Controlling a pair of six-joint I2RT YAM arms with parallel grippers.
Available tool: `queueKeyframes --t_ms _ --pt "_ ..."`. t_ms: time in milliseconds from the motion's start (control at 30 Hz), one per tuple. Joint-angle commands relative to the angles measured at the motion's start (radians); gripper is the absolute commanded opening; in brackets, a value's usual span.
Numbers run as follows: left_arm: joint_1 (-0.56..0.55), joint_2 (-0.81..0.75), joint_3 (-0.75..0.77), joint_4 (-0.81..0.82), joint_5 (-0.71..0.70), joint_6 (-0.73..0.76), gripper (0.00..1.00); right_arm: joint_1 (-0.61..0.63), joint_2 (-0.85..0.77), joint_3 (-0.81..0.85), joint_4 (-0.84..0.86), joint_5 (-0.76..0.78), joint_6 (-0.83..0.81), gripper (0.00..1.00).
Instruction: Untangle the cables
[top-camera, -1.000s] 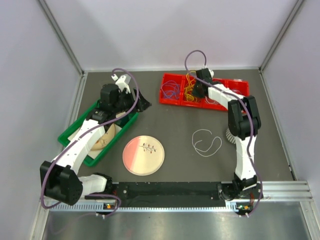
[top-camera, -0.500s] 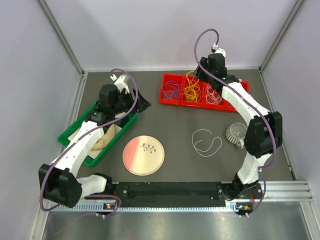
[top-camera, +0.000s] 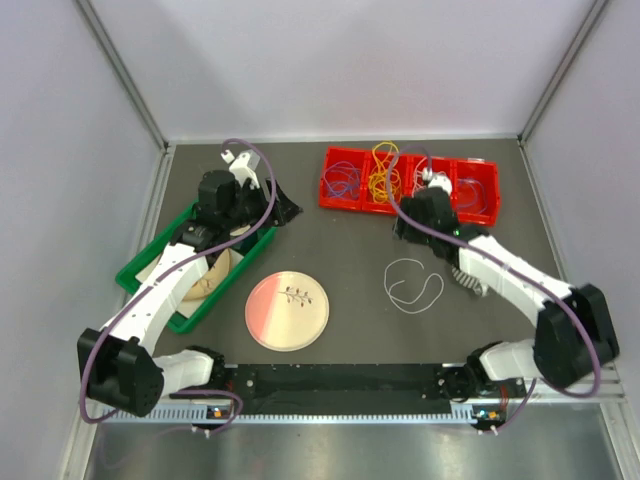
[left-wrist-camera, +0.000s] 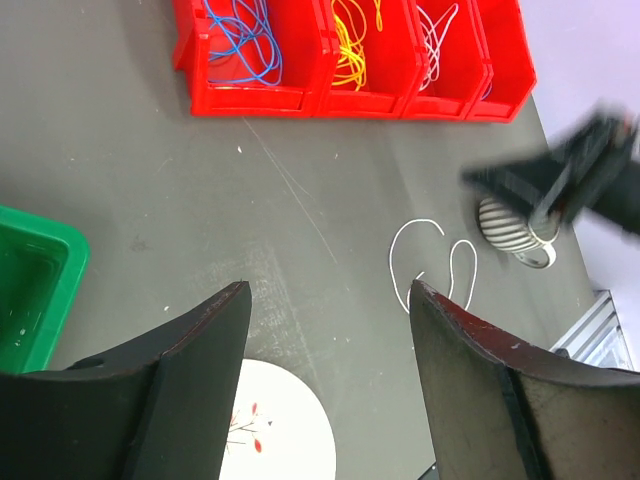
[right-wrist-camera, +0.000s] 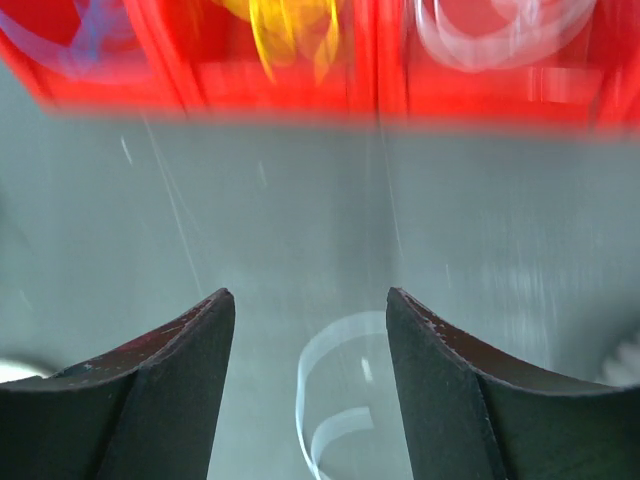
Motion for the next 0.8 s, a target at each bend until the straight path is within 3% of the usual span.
queueKeyframes --t_ms 0,133,233,367,567,767 --pt "0.004 -0.015 -0.002 0.063 0.019 -0.007 0.7 0.058 -0.194 -0.162 -0.056 0.121 0.041 0.62" --pt "0.004 -0.005 -0.005 0.084 0.028 -0.015 0.7 0.058 -0.304 -0.233 -0.118 0.175 0.052 0.7" --pt "0.004 0.01 0.003 0.088 0.042 -0.018 0.7 0.019 -0.271 -0.149 -0.12 0.19 0.023 0.75" --pt "0.002 0.01 0.009 0.083 0.042 -0.015 0.7 -0.098 -0.043 0.072 -0.115 0.037 -0.003 0.69" --pt "0.004 0.013 0.017 0.058 0.034 0.002 0.7 -0.147 0.29 0.564 -0.126 -0.024 -0.066 0.68" --pt "0.004 0.024 0.041 0.028 0.016 0.028 0.7 -0.15 0.579 0.856 -0.147 -0.012 -0.086 0.7"
